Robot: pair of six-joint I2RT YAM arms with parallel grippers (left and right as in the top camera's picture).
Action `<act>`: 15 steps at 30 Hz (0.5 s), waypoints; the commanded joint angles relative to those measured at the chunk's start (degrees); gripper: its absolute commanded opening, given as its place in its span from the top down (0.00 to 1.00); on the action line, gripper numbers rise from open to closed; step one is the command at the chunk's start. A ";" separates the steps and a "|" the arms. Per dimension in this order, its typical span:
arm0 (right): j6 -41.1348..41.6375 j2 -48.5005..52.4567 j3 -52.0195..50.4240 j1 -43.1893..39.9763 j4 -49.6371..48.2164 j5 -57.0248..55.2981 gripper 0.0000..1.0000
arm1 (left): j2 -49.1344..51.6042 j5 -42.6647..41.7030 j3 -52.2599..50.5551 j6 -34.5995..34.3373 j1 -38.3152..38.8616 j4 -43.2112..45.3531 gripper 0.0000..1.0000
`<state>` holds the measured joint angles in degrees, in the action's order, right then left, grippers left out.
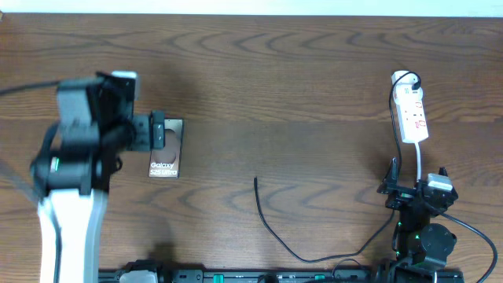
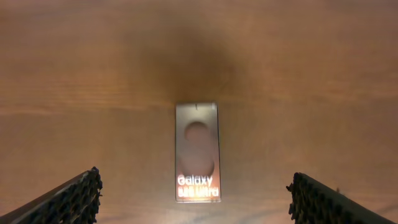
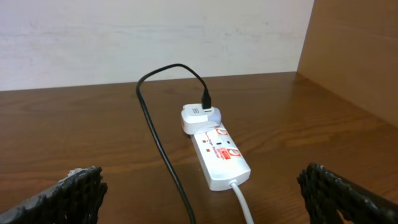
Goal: Plug charger to phone and switch on socket
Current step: 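Move the left gripper forward over the Galaxy S25 Ultra box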
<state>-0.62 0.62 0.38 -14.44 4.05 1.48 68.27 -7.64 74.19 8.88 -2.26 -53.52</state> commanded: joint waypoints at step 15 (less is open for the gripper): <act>0.59 -0.33 -0.07 -0.15 0.26 -0.46 0.01 | 28.46 -0.68 1.84 0.52 -0.35 -3.39 0.07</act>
<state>-0.62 0.62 0.38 -14.44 4.05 1.48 94.37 -7.79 75.18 8.91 -2.26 -56.62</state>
